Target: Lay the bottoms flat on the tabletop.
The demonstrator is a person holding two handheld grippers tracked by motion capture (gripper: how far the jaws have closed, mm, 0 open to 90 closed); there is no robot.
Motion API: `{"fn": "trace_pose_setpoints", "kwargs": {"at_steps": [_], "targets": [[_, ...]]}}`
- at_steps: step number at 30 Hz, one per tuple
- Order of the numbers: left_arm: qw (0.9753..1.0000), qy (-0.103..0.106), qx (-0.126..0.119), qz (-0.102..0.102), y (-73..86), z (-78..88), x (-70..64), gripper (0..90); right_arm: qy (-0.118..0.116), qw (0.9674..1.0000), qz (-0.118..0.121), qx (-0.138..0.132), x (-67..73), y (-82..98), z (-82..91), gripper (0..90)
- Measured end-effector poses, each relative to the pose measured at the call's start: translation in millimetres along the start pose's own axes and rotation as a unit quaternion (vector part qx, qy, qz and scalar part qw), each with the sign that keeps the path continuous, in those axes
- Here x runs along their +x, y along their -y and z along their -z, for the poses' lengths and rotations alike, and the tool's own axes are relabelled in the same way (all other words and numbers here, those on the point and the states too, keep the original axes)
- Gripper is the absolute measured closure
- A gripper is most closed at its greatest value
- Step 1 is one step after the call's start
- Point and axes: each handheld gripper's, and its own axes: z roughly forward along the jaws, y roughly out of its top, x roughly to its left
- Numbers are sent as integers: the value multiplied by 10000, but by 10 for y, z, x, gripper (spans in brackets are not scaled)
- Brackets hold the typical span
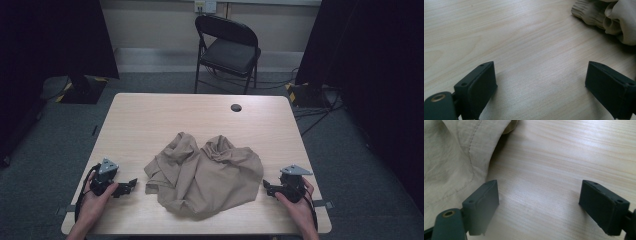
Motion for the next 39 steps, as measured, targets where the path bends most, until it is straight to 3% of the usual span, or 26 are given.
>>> {"fn": "trace_pose_setpoints", "kwargs": {"at_steps": [11,15,21,27,28,39], "targets": [[10000,38,-10,14,-4,-7,4,84,-6,10000,-15,4,3,-1,2,155],[10000,37,-10,10,-4,-7,5,84,-152,9998,-45,87,13,-31,31,192],[10000,35,-7,9,-4,-7,5,84,-219,9997,-96,-65,-22,-134,137,209],[10000,37,-10,10,-4,-7,5,84,-473,9982,-203,-313,-22,-297,251,197],[10000,37,-10,15,-4,-7,4,84,-668,9969,-170,-366,9,-365,281,186],[10000,47,-14,35,-3,-9,2,84,-1070,9900,101,-912,309,-933,227,170]]}}
